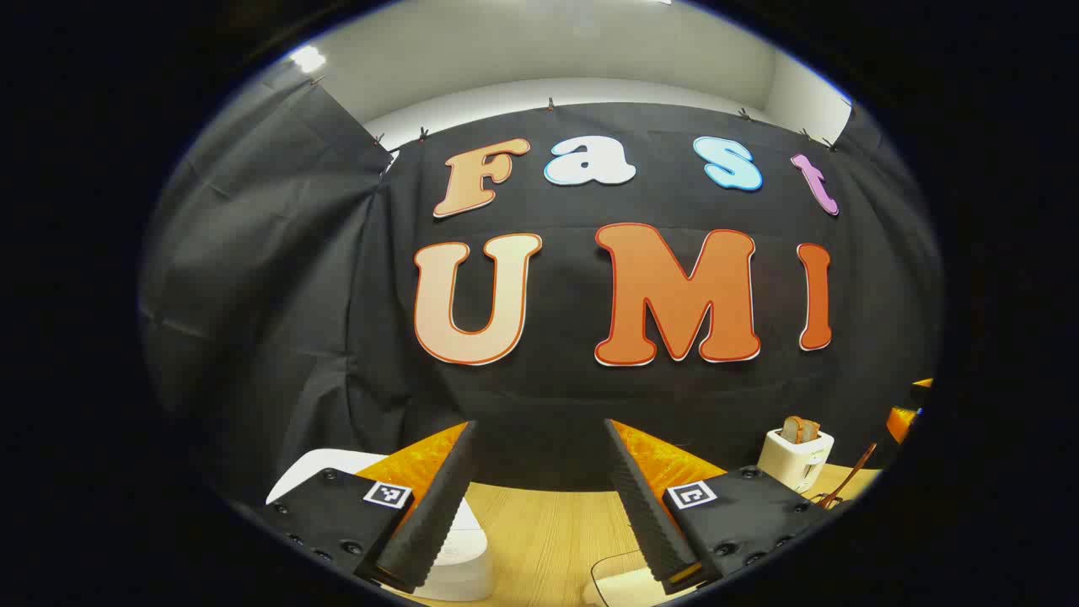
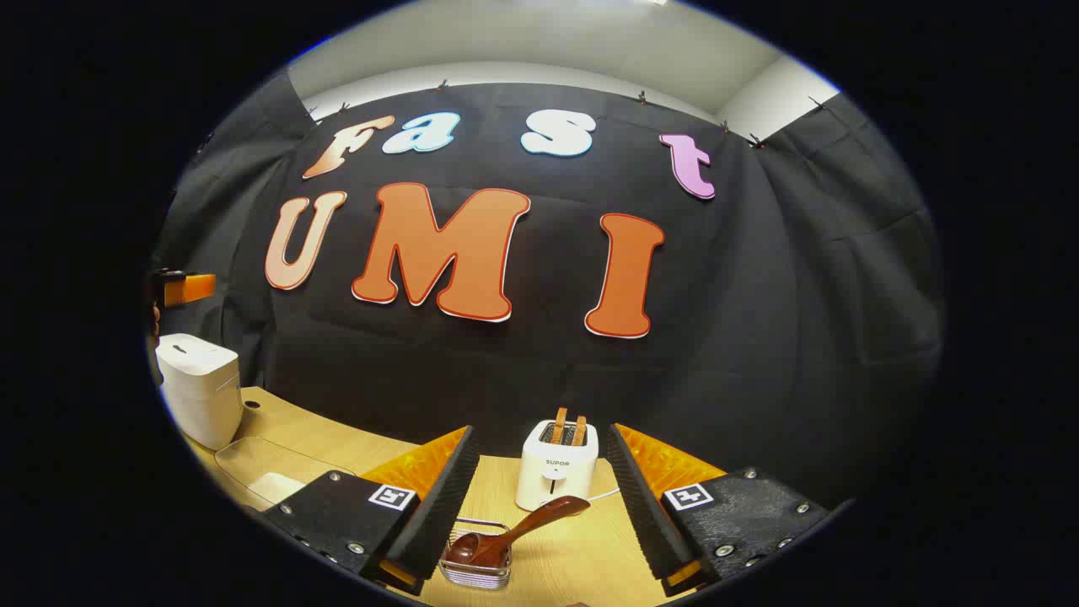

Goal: Close the left gripper, press the button to open the rice cooker; take a wooden spoon from the chopstick holder with the right hand, scoop a spoonful of rice and pour it into the rice cooker, then put the wooden spoon back into the chopstick holder.

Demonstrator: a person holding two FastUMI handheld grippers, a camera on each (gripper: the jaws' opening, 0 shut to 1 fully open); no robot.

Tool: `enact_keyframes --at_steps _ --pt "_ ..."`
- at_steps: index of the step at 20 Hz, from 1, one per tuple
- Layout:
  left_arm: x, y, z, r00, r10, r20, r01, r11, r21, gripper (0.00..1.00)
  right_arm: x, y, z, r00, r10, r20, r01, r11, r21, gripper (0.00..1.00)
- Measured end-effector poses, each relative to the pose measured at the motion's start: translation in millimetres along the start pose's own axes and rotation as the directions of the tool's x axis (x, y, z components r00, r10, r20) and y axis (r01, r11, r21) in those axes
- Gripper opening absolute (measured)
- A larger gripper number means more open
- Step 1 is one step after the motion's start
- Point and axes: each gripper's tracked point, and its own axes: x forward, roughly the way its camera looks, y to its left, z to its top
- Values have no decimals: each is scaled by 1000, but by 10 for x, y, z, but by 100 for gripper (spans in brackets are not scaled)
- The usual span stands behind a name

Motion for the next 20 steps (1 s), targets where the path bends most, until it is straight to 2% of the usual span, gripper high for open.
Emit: enact_keyframes --at_steps 10,20 --pt "-5 39 -9 1000 8 -4 -8 1000 9 94 5 -35 -140 999 -11 -31 11 1000 -10 92" --pt "-50 121 -70 1000 19 -20 -19 1000 -5 94 144 -62 -816 981 -13 -192 27 997 69 90"
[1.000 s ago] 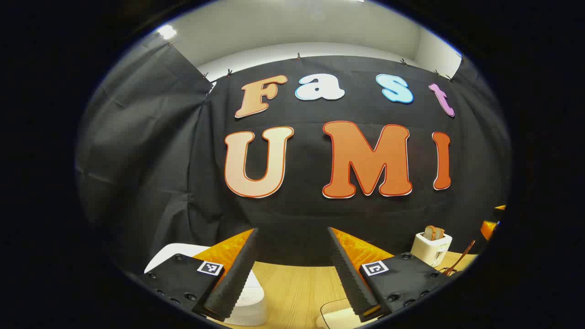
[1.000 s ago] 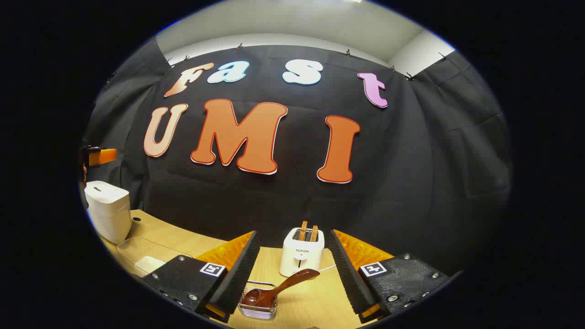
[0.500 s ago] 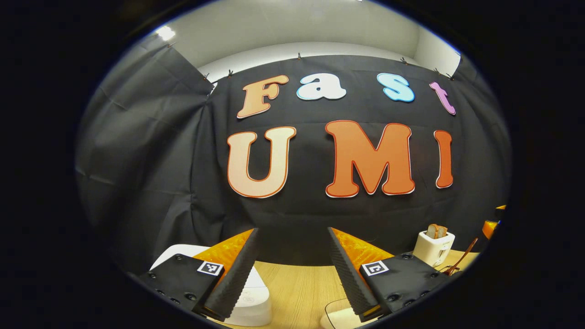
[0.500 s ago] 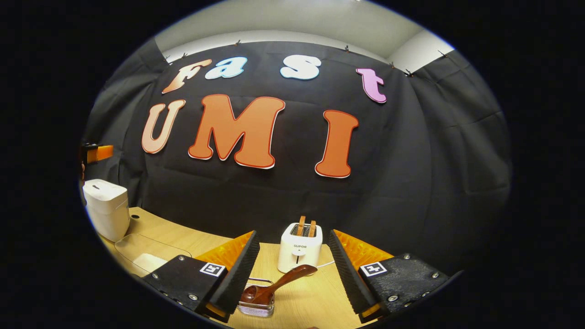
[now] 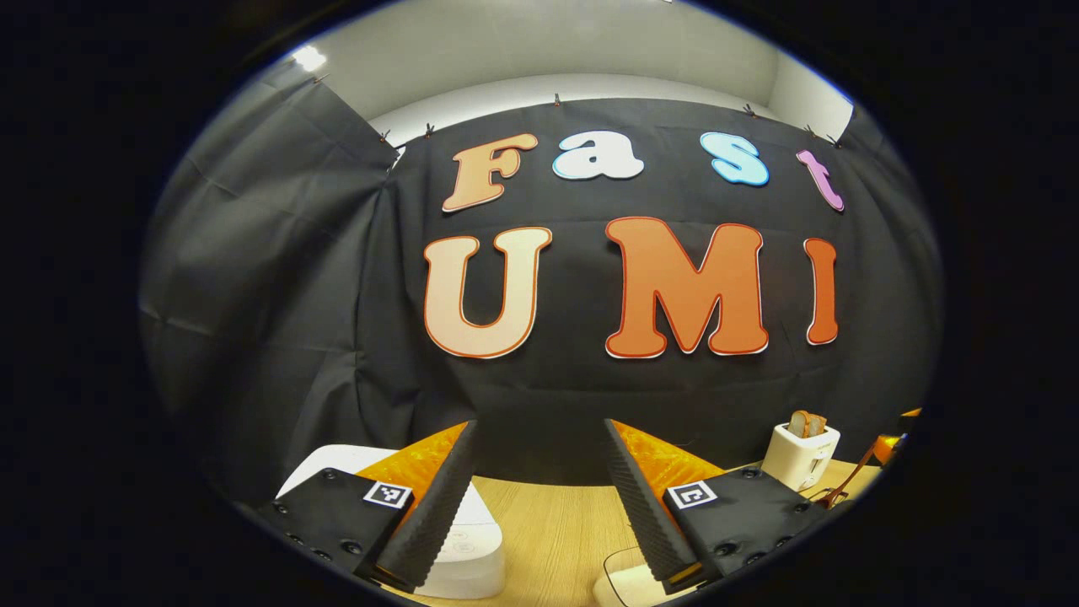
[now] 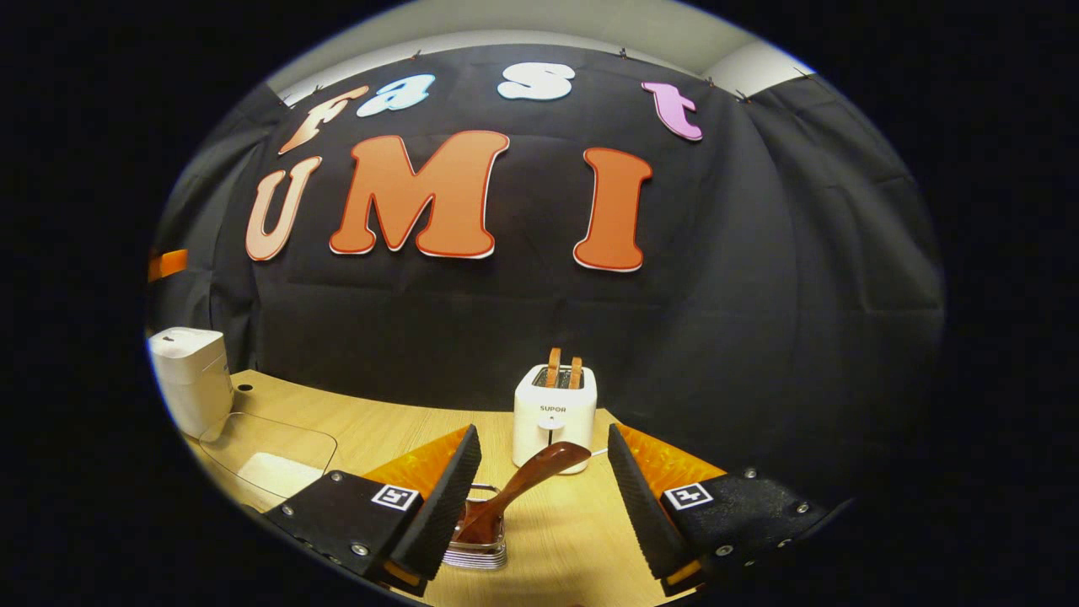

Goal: Close the left gripper, press the button to open the rice cooker; take a wooden spoon from the chopstick holder with the right hand, scoop a spoonful of rice and pour it into the rice cooker, then put the wooden spoon back into the chopstick holder.

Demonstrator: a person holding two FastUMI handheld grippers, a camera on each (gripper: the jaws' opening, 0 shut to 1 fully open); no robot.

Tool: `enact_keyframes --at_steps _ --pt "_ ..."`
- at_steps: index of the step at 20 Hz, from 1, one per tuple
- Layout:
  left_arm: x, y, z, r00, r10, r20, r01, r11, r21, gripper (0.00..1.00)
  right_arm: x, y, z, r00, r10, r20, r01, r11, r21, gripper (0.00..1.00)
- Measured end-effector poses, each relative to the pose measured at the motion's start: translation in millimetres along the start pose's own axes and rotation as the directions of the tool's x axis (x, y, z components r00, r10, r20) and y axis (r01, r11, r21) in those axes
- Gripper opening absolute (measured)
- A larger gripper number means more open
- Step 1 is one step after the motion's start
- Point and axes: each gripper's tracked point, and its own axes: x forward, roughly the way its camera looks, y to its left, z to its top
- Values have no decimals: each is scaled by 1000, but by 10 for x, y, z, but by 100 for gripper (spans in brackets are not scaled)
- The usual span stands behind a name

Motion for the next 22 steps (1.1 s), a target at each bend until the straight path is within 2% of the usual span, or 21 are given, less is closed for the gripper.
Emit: enact_keyframes --at_steps 5,8,11,15,18,20,22 --pt "-31 27 -24 1000 2 -2 -2 1000 -10 94 157 -34 -294 997 -10 -71 17 995 98 87" --pt "-38 44 -52 1000 4 -10 -5 1000 -20 94 261 14 -393 995 17 -97 -3 990 141 79" --pt "-50 14 -120 1000 -6 -27 5 999 -38 94 348 85 -489 991 51 -123 -27 982 189 79" --pt "-45 -10 -189 999 -11 -48 9 999 -41 95 367 115 -495 988 96 -120 -61 961 269 64" --pt "-32 -30 -218 999 -18 -50 16 999 -50 94 408 171 -543 985 114 -132 -74 958 275 41" --pt "-19 -42 -266 998 -19 -64 16 999 -49 95 334 171 -508 985 122 -124 -83 956 282 33" --pt "-9 -63 -303 997 -22 -74 19 999 -47 95 242 197 -495 980 156 -122 -111 941 319 29"
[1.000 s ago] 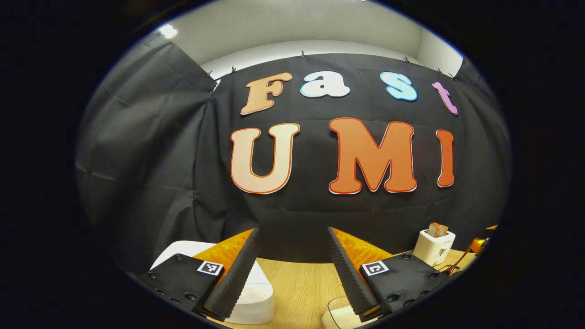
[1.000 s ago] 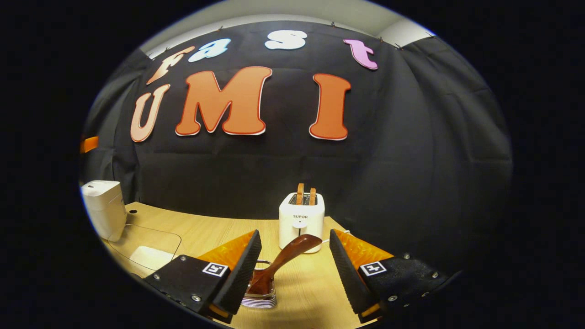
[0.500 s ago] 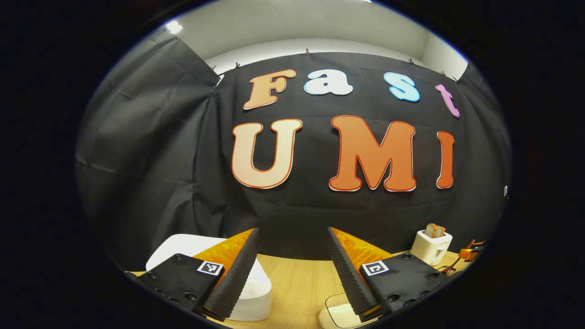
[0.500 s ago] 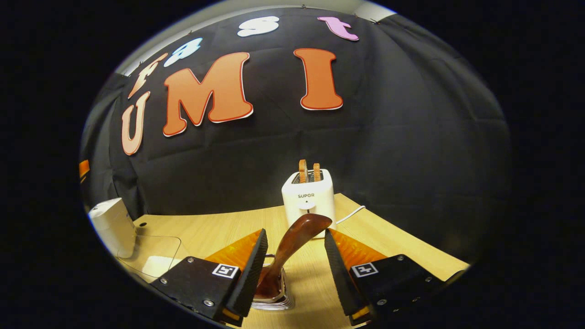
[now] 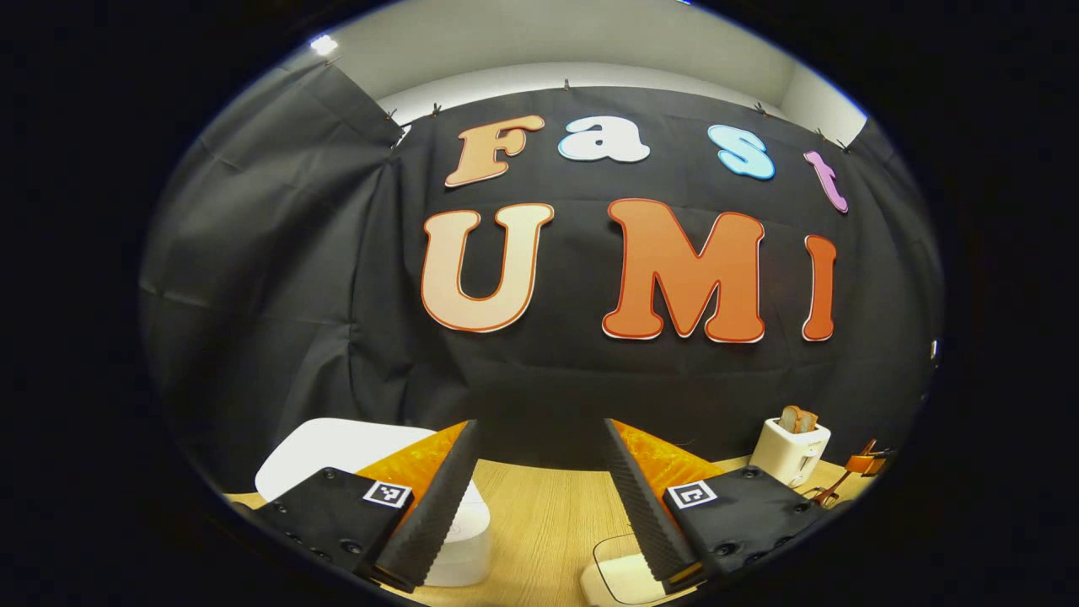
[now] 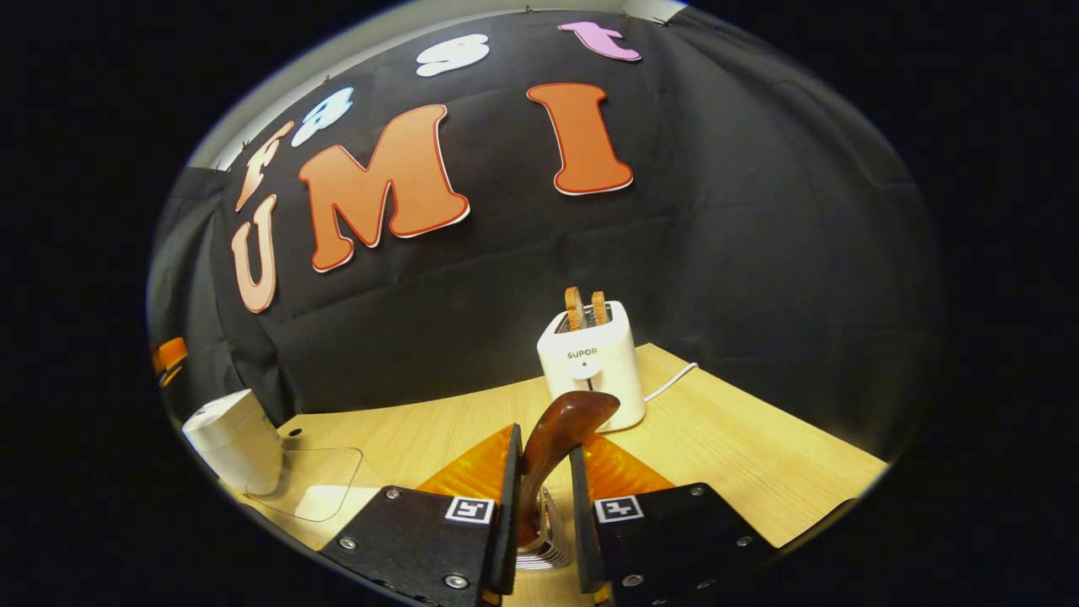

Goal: Close the left gripper, press the button to open the rice cooker; take a wooden spoon from the chopstick holder with the right hand, scoop a spoonful of rice and pour it into the rice cooker, then put the wooden spoon back into the chopstick holder.

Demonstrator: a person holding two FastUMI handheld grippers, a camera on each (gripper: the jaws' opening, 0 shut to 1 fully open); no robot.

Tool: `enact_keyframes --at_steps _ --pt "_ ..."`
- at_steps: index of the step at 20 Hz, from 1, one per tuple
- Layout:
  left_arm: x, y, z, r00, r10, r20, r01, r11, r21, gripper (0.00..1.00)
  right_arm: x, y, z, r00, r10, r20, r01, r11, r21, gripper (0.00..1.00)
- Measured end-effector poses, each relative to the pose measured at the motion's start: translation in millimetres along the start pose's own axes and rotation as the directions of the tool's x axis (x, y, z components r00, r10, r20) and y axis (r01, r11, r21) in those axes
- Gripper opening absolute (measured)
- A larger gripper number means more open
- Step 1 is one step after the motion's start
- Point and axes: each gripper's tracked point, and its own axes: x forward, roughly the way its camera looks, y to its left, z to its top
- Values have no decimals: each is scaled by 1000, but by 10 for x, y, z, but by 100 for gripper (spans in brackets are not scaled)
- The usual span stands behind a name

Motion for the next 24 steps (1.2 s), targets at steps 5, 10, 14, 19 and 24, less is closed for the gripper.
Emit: enact_keyframes --at_steps 5,10,14,19,24 --pt "21 -73 -26 1000 -14 -8 14 1000 -1 94 -83 113 -24 999 46 -12 -46 998 37 18" --pt "17 -64 -46 1000 -12 -15 12 1000 -4 95 -93 186 -11 1000 28 -6 -28 999 34 10" --pt "-2 -8 -37 1000 -3 -6 3 1000 1 95 -101 274 113 1000 19 22 -19 1000 11 10" --pt "-31 90 -28 1000 13 0 -13 1000 16 95 -238 455 544 991 35 128 -32 999 -24 10" --pt "-38 227 -1 999 45 15 -45 998 51 95 -399 987 913 966 151 211 -141 988 -60 10"
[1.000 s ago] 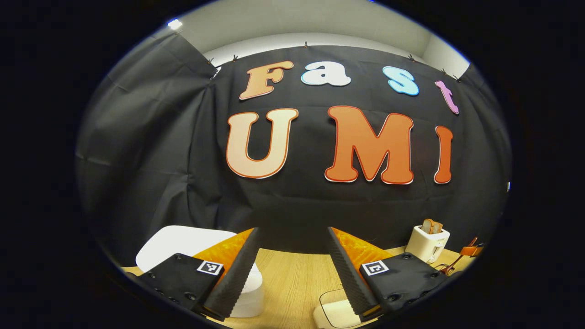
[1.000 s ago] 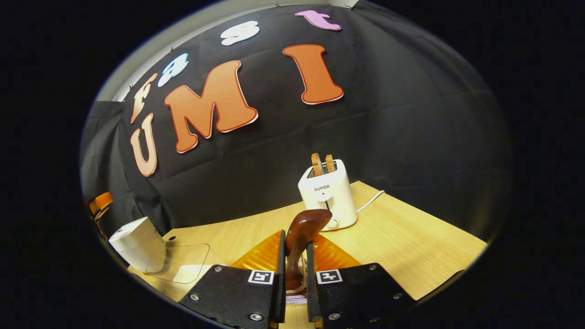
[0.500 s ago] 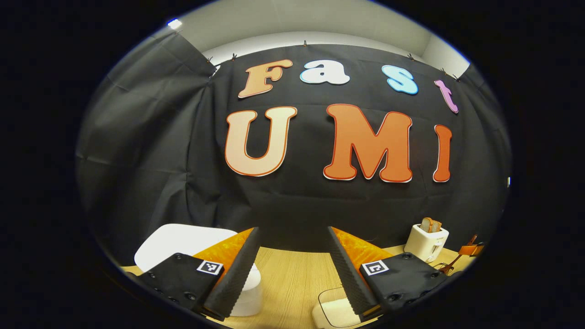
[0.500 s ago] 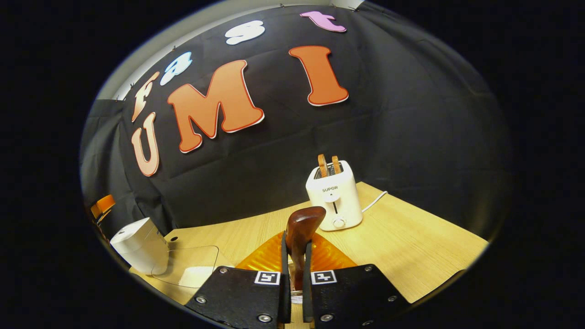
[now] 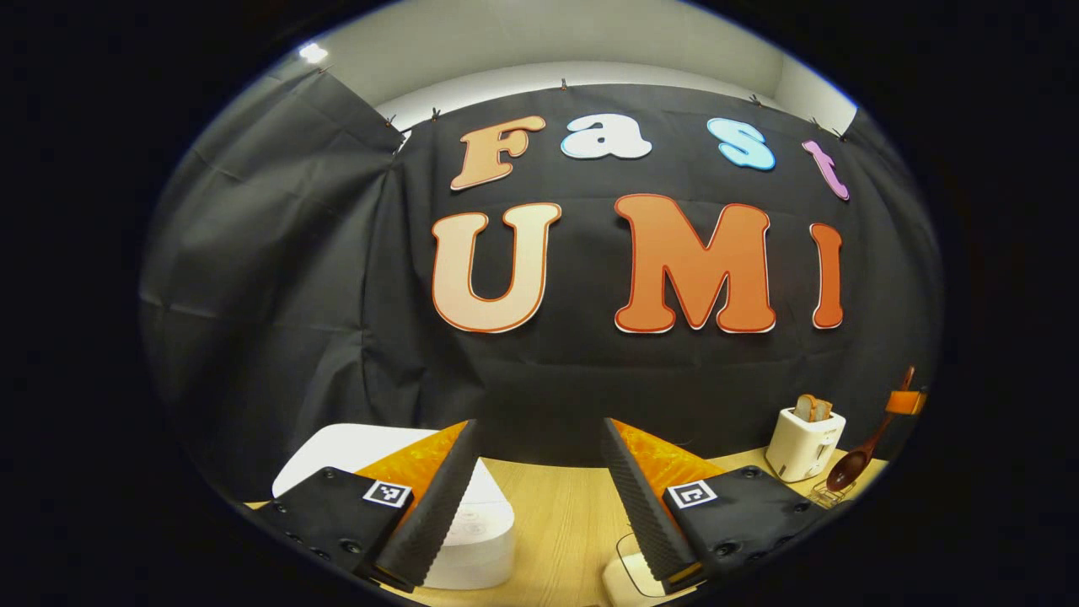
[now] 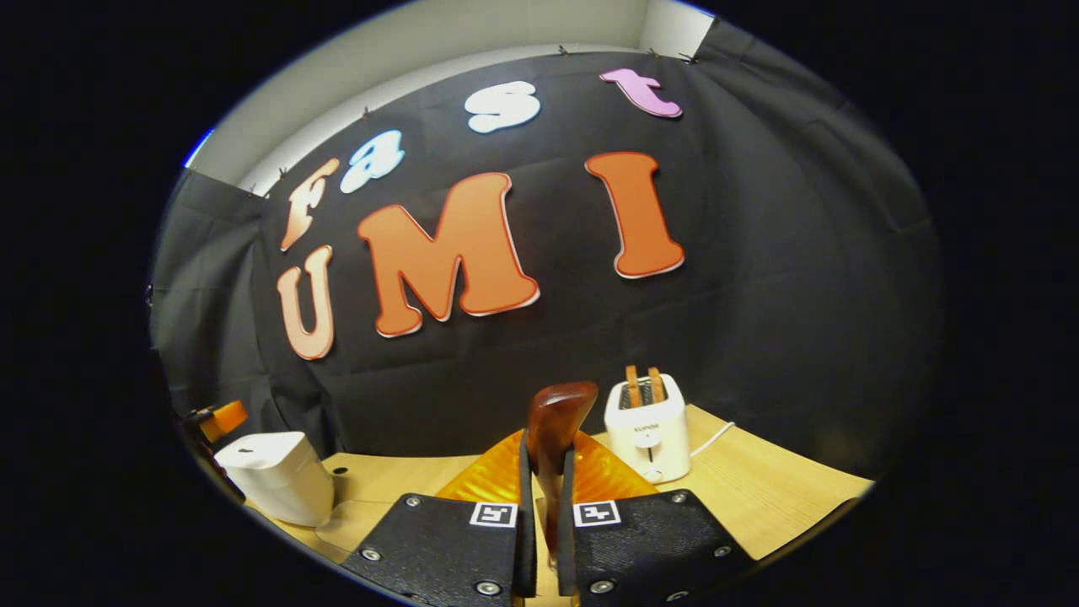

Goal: Close the left gripper, press the button to open the rice cooker; take a wooden spoon from the chopstick holder with the right hand, scoop a spoonful of rice and pour it into the rice cooker, then put the wooden spoon back into the chopstick holder.

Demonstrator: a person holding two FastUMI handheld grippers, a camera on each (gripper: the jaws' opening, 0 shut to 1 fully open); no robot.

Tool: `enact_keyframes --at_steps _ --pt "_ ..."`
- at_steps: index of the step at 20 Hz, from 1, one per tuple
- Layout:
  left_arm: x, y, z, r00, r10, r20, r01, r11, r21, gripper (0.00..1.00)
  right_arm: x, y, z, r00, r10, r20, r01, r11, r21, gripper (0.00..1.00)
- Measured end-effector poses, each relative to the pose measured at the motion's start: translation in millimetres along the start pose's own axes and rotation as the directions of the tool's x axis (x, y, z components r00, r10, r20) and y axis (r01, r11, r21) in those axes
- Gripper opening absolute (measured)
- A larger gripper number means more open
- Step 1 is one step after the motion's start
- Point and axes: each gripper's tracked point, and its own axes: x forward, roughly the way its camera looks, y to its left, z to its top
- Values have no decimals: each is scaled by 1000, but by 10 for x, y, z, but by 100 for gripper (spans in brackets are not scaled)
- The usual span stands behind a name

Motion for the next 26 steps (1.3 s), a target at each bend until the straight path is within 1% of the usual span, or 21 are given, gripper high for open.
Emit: enact_keyframes --at_steps 3,8,11,13,14,16,18,20,21,22,23,24,25,26 --pt "-35 77 14 1000 11 9 -11 1000 15 94 32 408 66 996 90 22 -89 996 -28 10" --pt "-94 278 47 999 46 26 -47 998 34 95 128 1061 -142 973 229 -4 -229 971 -73 10" --pt "-130 426 45 996 77 35 -78 996 40 94 212 1280 -394 963 267 -45 -270 954 -129 10" --pt "-168 496 18 996 87 34 -89 995 36 95 237 1419 -584 950 304 -68 -311 934 -175 10" --pt "-162 519 10 995 90 33 -91 995 35 95 233 1465 -645 947 311 -83 -321 928 -191 10" --pt "-148 525 -12 995 97 26 -97 995 34 95 292 1426 -823 952 283 -118 -305 920 -248 10" --pt "-127 555 -59 995 100 17 -100 994 31 94 307 1499 -955 950 280 -135 -309 900 -307 10" --pt "-110 611 -116 994 106 11 -106 994 28 94 341 1525 -1082 957 252 -142 -289 866 -409 10" --pt "-114 631 -133 994 110 8 -110 994 25 94 325 1568 -1196 955 252 -159 -297 845 -444 10" --pt "-112 647 -156 994 112 5 -112 993 23 95 311 1573 -1315 955 236 -178 -293 825 -483 10" --pt "-112 663 -185 993 115 0 -115 993 21 95 278 1576 -1461 951 229 -206 -304 810 -502 10" --pt "-119 680 -205 993 117 -5 -116 993 21 95 246 1594 -1474 955 227 -192 -295 807 -511 11" --pt "-123 702 -232 993 120 -10 -120 993 21 95 218 1592 -1474 956 226 -189 -291 817 -497 10" --pt "-121 717 -242 992 122 -12 -121 992 20 94 167 1607 -1479 953 232 -193 -297 838 -459 10"
